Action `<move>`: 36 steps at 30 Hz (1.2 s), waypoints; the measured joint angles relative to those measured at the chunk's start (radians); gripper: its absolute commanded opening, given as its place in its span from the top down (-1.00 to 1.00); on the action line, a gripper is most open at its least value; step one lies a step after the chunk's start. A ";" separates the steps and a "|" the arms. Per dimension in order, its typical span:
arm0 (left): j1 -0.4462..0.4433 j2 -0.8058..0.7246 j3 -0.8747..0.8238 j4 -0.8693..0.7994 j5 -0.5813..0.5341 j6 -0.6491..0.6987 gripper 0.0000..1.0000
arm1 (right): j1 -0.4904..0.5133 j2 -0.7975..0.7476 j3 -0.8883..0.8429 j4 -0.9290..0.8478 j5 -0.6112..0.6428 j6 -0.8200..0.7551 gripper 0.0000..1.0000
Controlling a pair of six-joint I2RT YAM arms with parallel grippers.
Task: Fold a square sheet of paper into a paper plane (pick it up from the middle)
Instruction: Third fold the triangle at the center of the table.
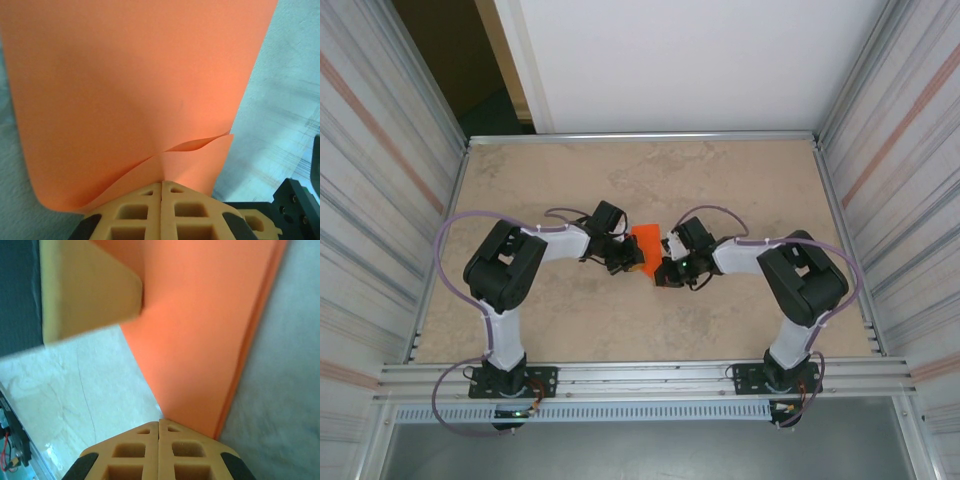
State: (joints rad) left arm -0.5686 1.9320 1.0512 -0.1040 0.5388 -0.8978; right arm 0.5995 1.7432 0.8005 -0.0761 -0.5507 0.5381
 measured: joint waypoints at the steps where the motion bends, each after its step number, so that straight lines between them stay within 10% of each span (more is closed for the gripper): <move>1: 0.000 0.000 0.001 -0.002 0.000 0.003 0.99 | 0.000 -0.016 -0.020 0.000 0.000 0.000 0.89; 14: 0.001 0.016 0.035 -0.030 0.001 0.023 0.98 | -0.016 -0.299 -0.106 -0.072 0.073 0.051 0.87; 36: 0.004 0.024 0.061 -0.044 -0.016 0.056 0.99 | 0.040 0.048 0.141 -0.061 0.162 0.106 0.93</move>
State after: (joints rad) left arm -0.5644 1.9564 1.1122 -0.1482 0.5224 -0.8417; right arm 0.6395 1.7908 0.9417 -0.1371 -0.3889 0.6441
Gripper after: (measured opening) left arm 0.052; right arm 0.044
